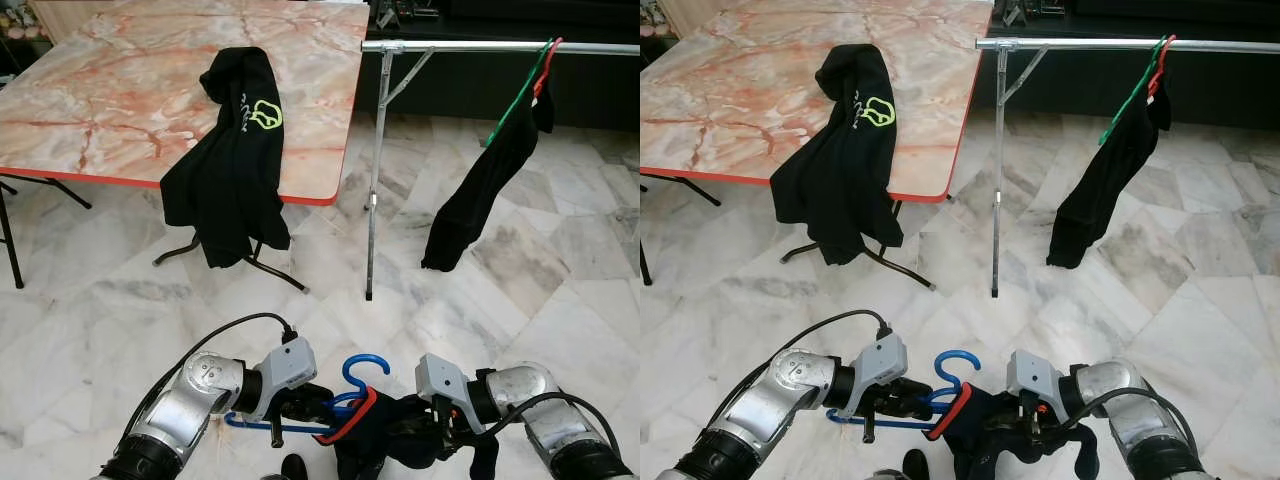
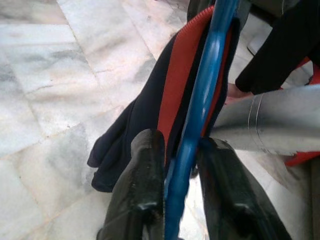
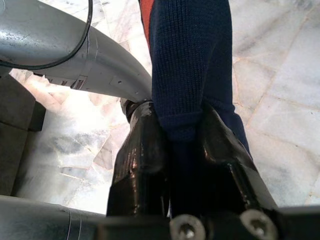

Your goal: Hang hanger

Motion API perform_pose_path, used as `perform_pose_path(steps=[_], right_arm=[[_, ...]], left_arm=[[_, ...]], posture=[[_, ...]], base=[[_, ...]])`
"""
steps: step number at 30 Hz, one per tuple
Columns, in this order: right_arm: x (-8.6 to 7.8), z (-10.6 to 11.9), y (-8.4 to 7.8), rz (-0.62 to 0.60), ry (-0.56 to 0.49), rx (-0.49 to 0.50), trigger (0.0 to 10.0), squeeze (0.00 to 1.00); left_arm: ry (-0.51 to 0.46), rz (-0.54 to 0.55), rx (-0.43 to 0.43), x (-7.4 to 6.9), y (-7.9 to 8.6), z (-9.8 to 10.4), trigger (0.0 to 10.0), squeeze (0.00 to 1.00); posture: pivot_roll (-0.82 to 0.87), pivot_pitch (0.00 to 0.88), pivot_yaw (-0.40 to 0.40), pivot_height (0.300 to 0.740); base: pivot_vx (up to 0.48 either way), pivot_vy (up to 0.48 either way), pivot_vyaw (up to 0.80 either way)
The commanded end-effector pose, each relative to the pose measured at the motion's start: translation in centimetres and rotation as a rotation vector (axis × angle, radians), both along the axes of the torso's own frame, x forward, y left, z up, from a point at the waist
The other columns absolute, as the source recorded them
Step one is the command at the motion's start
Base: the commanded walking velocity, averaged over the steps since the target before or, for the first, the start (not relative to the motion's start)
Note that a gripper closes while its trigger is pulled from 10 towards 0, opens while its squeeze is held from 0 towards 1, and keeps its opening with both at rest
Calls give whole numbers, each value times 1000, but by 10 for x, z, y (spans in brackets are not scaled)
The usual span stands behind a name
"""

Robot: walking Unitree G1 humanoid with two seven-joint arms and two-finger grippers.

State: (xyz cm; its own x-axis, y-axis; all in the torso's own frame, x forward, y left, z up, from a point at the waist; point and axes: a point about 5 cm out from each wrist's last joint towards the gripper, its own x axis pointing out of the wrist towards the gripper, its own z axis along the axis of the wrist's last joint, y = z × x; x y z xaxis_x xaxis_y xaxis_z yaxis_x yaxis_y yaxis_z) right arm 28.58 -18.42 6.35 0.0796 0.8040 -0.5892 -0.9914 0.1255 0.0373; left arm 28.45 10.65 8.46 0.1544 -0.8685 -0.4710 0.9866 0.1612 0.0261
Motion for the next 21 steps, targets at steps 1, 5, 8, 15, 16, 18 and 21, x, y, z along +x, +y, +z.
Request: perform_pose_path(steps=[1, 5, 8, 15, 16, 18, 21], right_arm=[[-3, 0, -1, 14, -3, -3, 0, 0], [-3, -3, -3, 12, -3, -34, 0, 0], [-9, -10, -7, 14, 35, -44, 0, 0], [-17, -20, -11, -3, 59, -77, 0, 0], [-18, -22, -12, -30, 60, -73, 0, 0], [-19, -22, -13, -43, 61, -62, 0, 0], [-21, -25, -17, -51, 57, -87, 0, 0]], left_arm=[[28, -9, 26, -3, 6, -5, 10000, 1000], [20, -36, 80, -2, 16, -6, 10000, 1000], [34, -48, 91, -2, 22, -5, 10000, 1000], [51, -65, 73, -1, 26, 3, 10000, 1000], [62, -78, 64, -2, 26, 4, 10000, 1000], [61, -84, 62, 0, 26, 6, 10000, 1000], [58, -67, 45, 2, 28, 9, 10000, 1000]], posture=[[-19, 175, 55, 740], [-19, 161, 57, 740], [-18, 158, 56, 740], [-14, 148, 64, 740], [-18, 148, 69, 740], [-17, 155, 69, 740], [-24, 159, 72, 740]], base=[[0, 0, 0], [0, 0, 0], [0, 0, 0], [0, 0, 0], [0, 0, 0], [0, 0, 0], [0, 0, 0]])
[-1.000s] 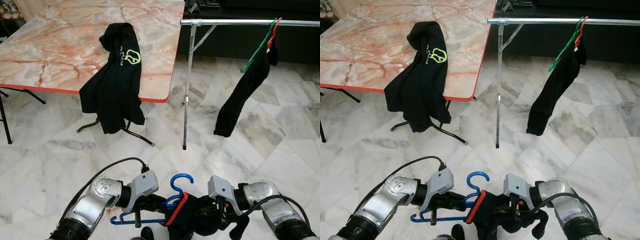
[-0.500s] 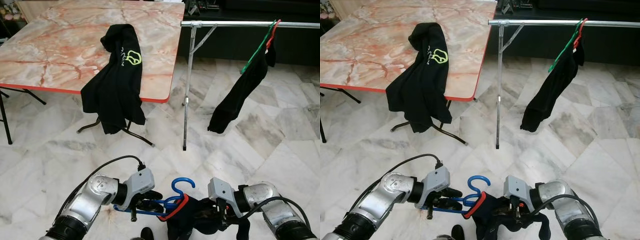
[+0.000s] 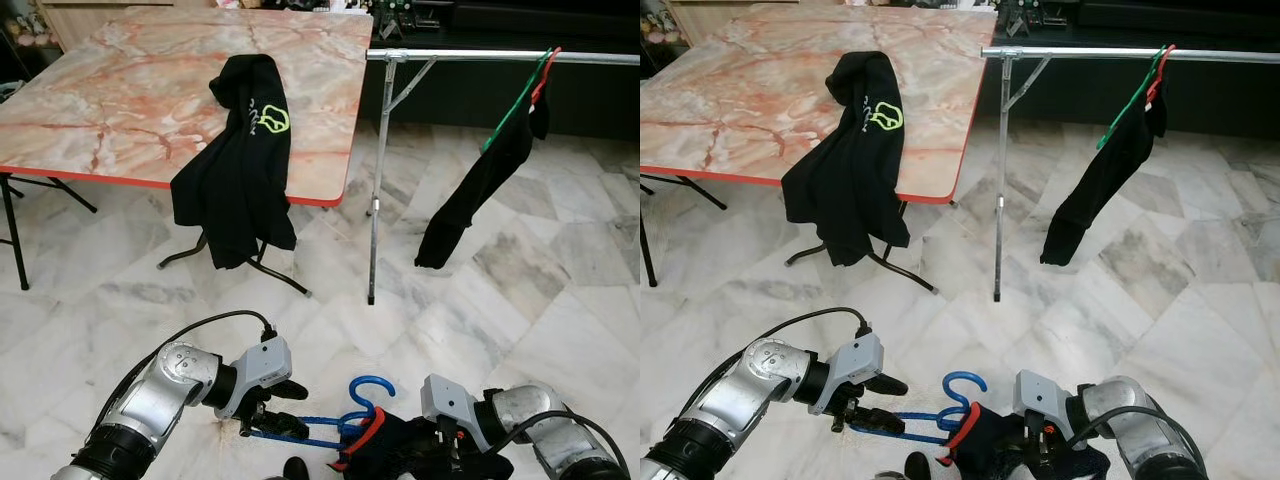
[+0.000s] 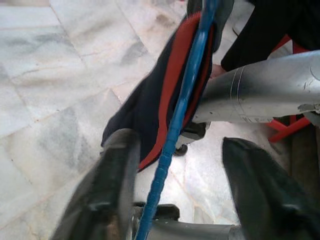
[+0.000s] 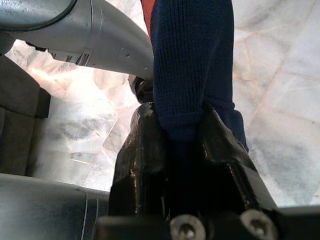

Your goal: Hang hanger

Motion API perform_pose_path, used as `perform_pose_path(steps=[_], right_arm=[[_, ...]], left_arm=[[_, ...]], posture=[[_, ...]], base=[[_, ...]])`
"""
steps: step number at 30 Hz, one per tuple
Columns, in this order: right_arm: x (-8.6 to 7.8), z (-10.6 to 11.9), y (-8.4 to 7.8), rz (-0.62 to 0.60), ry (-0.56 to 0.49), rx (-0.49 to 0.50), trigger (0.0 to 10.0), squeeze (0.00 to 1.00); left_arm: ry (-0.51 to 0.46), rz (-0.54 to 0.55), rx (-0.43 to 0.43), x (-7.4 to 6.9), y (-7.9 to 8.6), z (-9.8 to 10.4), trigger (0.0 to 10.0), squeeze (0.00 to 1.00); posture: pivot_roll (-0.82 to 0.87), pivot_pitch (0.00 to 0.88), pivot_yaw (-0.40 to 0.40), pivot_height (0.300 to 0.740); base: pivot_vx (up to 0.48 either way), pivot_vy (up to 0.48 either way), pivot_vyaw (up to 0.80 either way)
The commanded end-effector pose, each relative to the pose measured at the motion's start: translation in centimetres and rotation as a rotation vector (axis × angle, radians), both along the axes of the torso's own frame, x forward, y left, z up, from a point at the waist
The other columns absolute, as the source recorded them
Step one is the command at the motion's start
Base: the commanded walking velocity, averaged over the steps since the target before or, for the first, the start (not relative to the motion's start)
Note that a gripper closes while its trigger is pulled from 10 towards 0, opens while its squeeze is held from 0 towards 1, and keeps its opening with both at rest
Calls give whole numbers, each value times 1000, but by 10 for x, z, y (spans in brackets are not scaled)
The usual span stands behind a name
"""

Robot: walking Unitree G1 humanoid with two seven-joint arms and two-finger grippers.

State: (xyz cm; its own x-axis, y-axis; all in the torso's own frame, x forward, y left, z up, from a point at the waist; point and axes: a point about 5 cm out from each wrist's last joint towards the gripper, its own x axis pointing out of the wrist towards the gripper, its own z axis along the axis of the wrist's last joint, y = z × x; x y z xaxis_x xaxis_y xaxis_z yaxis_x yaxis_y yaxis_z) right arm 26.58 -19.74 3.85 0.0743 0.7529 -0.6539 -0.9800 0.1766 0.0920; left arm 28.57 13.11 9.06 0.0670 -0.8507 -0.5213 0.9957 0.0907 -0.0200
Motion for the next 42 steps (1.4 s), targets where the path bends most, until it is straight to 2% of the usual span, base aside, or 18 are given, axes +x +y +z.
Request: perform_pose_path(steps=[1, 9, 10, 11, 13, 20, 23, 27, 32, 33, 34, 38, 39, 42], right_arm=[[-2, -1, -8, -16, -16, -29, 0, 0], [1, 2, -25, -130, -69, -50, 0, 0], [6, 6, -35, -207, -114, -61, 0, 0], [10, 11, -43, -285, -139, -45, 0, 0], [13, 18, -58, -396, -170, -31, 0, 0], [-1, 18, -80, -428, -179, -76, 0, 0], [-1, 26, -88, -473, -222, -52, 0, 0], [11, 51, -82, -474, -328, 2, 0, 0], [19, 73, -75, -410, -402, 5, 0, 0], [22, 85, -72, -394, -438, 25, 0, 0], [22, 85, -72, -394, -438, 25, 0, 0], [23, 112, -56, -322, -476, 129, 0, 0], [20, 121, -48, -266, -476, 155, 0, 0], [17, 127, -41, -220, -481, 162, 0, 0]], left_arm=[[3, 17, -14, 3, 5, 4, 10000, 1000], [-10, 84, -75, 7, 11, 13, 10000, 1000], [-52, 133, -86, 12, 12, 15, 10000, 1000], [-67, 181, -113, 15, 13, 16, 10000, 0], [-73, 267, -172, 19, 13, 16, 10000, 0], [-91, 380, -249, 21, 15, 14, 10000, 0], [-109, 418, -184, 20, 16, 2, 10000, 0], [-101, 500, -109, 16, 12, -25, 10000, 0], [-58, 567, -148, 16, 5, -35, 10000, 0], [-64, 582, -141, 15, 4, -39, 10000, 0], [-64, 582, -141, 15, 4, -39, 10000, 0], [-49, 591, -126, 13, 1, -48, 10000, 0], [-57, 589, -117, 14, -1, -49, 10000, 0], [-73, 604, -115, 16, -3, -50, 10000, 0]], posture=[[-24, 160, 72, 740], [-17, 191, 72, 740], [-16, 193, 67, 740], [-15, 198, 71, 740], [-18, 206, 75, 740], [-39, 221, 73, 740], [-41, 228, 77, 740], [-49, 229, 73, 740], [-57, 232, 68, 740], [-57, 232, 68, 740], [-57, 232, 68, 740], [-68, 229, 62, 740], [-66, 231, 61, 740], [-65, 229, 59, 740]], base=[[0, 0, 0], [0, 0, 0], [0, 0, 0], [0, 0, 0], [0, 0, 0], [0, 0, 0], [0, 0, 0], [0, 0, 0], [0, 0, 0], [0, 0, 0], [0, 0, 0], [0, 0, 0], [0, 0, 0], [0, 0, 0]])
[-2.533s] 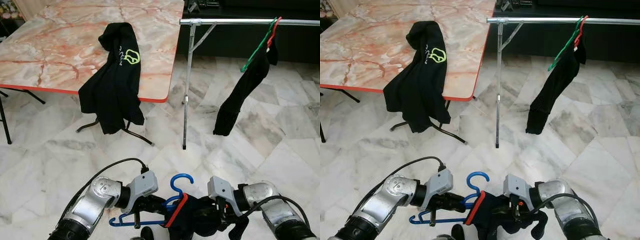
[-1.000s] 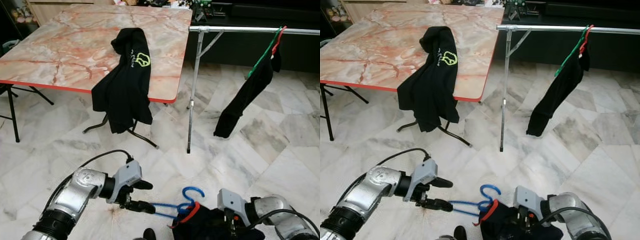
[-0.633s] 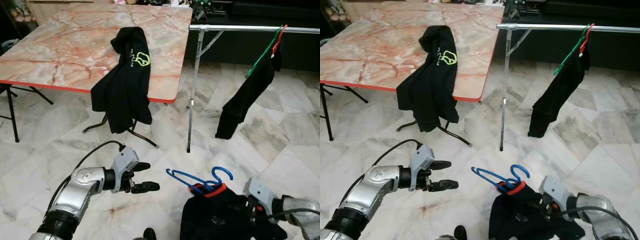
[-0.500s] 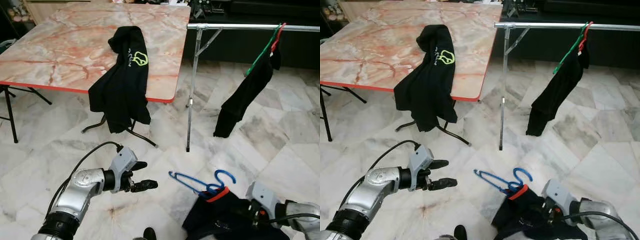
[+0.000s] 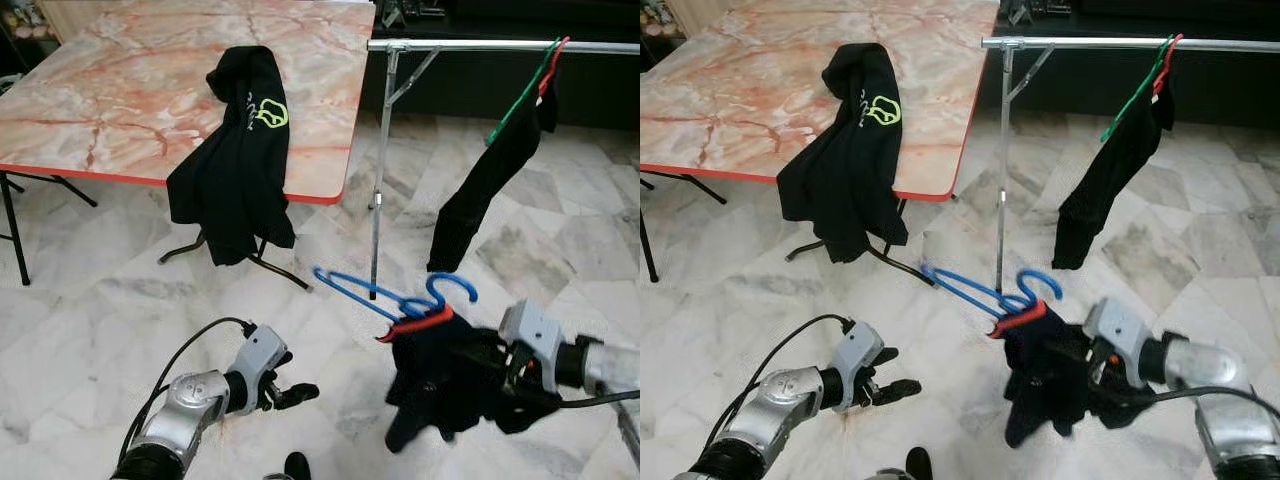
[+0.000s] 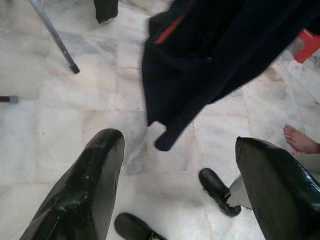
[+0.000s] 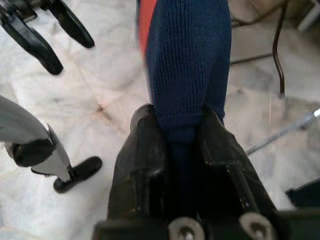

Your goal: Hang hanger

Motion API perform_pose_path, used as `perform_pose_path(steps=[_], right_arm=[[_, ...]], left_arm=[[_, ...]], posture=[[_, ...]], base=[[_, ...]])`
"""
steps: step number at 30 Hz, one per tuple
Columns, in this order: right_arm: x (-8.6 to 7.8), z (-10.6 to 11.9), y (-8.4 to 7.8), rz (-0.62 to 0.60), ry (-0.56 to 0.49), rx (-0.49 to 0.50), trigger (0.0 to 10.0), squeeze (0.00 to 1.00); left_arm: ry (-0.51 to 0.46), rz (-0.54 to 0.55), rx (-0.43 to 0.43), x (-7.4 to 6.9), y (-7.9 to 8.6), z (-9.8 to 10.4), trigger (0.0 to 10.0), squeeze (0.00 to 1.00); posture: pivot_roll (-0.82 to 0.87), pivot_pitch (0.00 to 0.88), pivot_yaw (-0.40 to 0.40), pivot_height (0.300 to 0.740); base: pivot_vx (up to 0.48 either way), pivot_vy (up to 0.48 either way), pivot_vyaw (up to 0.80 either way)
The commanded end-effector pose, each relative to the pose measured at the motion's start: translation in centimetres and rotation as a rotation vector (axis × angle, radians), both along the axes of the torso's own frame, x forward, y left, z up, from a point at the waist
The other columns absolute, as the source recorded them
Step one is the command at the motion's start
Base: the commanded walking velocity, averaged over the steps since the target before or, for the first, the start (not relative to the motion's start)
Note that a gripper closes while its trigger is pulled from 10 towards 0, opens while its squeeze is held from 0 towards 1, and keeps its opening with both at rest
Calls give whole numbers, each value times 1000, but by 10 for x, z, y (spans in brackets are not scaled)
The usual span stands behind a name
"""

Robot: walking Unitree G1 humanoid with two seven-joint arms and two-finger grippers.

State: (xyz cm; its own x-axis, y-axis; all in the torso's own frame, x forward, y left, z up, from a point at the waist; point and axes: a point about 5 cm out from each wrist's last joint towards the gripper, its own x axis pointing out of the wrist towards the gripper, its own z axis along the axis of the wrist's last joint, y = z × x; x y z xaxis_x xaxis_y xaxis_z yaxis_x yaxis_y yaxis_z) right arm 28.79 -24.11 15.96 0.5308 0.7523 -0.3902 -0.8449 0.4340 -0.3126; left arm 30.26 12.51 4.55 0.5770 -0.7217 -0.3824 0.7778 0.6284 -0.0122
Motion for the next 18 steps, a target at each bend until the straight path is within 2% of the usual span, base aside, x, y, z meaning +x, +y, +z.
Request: perform_pose_path(steps=[1, 9, 18], right_arm=[[-5, 9, 6, 56, -10, 0, 0, 0], [-6, 17, 14, 103, -15, -20, 0, 0], [-1, 27, 39, 173, -52, 22, 0, 0]], left_arm=[[-4, 23, 28, 1, 1, -5, 10000, 0], [-42, 91, 1, 9, -2, -1, 10000, 0], [-61, 63, 4, 14, -8, 4, 10000, 0]], posture=[[-69, 228, 60, 740], [-75, 228, 54, 740], [-83, 218, 52, 740]], base=[[0, 0, 0], [0, 0, 0], [0, 0, 0]])
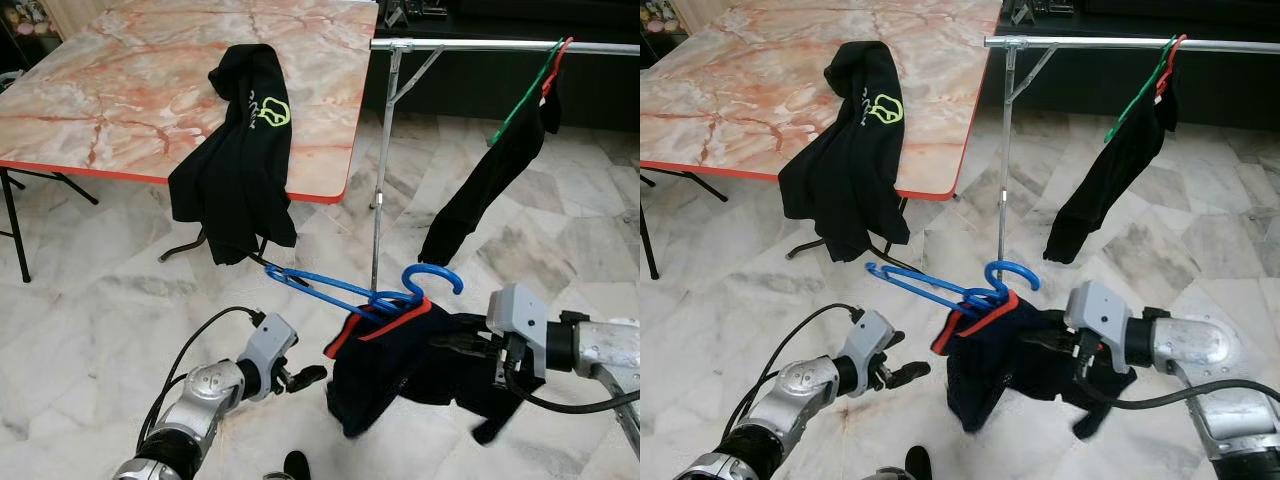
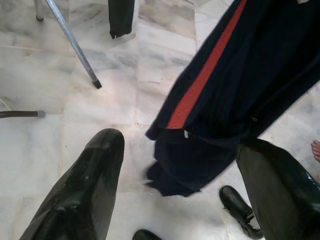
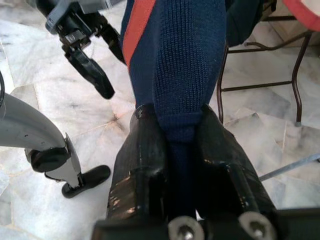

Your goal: Hang hanger

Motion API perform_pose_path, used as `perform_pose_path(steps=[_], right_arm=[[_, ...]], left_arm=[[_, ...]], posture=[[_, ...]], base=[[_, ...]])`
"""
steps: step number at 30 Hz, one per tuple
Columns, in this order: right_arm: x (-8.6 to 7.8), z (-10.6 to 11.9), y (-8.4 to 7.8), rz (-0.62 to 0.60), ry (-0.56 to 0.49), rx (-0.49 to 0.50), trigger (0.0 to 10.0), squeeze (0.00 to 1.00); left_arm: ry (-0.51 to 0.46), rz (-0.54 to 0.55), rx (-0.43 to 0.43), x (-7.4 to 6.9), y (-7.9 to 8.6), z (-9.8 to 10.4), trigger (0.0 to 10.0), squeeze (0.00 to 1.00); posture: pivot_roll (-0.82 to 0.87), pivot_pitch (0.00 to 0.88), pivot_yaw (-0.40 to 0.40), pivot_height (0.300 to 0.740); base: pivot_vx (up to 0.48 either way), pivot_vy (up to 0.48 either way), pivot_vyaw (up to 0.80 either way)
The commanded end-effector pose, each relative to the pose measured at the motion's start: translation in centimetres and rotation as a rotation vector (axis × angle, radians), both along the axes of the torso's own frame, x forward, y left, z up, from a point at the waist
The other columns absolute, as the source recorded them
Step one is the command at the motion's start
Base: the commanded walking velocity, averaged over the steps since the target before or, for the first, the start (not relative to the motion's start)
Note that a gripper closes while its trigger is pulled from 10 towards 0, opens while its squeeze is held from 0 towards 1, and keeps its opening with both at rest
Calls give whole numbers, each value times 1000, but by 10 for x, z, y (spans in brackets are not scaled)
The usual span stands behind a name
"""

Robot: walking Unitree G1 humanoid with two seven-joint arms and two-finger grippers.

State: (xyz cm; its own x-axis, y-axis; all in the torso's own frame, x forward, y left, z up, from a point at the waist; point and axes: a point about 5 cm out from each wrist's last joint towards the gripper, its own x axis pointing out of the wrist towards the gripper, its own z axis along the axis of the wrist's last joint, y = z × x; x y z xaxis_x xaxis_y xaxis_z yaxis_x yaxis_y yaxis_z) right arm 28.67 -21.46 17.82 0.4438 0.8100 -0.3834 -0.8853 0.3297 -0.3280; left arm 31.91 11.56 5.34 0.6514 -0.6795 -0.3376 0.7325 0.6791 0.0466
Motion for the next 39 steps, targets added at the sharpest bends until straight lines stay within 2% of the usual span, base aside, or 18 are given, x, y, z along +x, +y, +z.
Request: perform_pose_path(steps=[1, 8, 16, 17, 18, 19, 23, 24, 33, 39], right_arm=[[1, 8, 19, 73, -31, 44, 0, 0], [6, 14, 41, 127, -55, 90, 0, 0], [4, 12, 44, 144, -43, 81, 0, 0], [3, 10, 44, 144, -38, 78, 0, 0], [3, 10, 44, 144, -38, 78, 0, 0], [2, 9, 43, 141, -34, 80, 0, 0], [1, 7, 42, 135, -26, 82, 0, 0], [1, 6, 43, 136, -21, 85, 0, 0], [2, 5, 44, 132, -22, 87, 0, 0], [3, 5, 45, 129, -23, 83, 0, 0]], left_arm=[[14, -14, -6, -2, 0, -3, 10000, 0], [9, -34, -11, -3, -6, -5, 10000, 0], [-1, -30, -22, -1, -11, -4, 10000, 0], [-2, -29, -22, -1, -11, -4, 3569, 0], [-2, -29, -22, -1, -11, -4, 3569, 0], [-9, -28, -26, -1, -11, -3, 2353, 0], [-29, -6, -44, 3, -11, 1, 1843, 0], [-38, 5, -49, 5, -11, 3, 0, 0], [-43, 10, -59, 7, -11, 5, 0, 0], [-39, -32, -45, 4, -11, 2, 0, 0]], posture=[[-84, 209, 48, 740], [-86, 196, 52, 740], [-87, 185, 52, 740], [-91, 179, 54, 740], [-91, 179, 54, 740], [-91, 179, 54, 740], [-93, 176, 53, 740], [-90, 171, 53, 740], [-90, 163, 52, 740], [-90, 161, 53, 740]], base=[[0, 0, 0], [0, 0, 0], [0, 0, 0], [0, 0, 0], [0, 0, 0], [0, 0, 0], [0, 0, 0], [0, 0, 0], [0, 0, 0], [0, 0, 0]])
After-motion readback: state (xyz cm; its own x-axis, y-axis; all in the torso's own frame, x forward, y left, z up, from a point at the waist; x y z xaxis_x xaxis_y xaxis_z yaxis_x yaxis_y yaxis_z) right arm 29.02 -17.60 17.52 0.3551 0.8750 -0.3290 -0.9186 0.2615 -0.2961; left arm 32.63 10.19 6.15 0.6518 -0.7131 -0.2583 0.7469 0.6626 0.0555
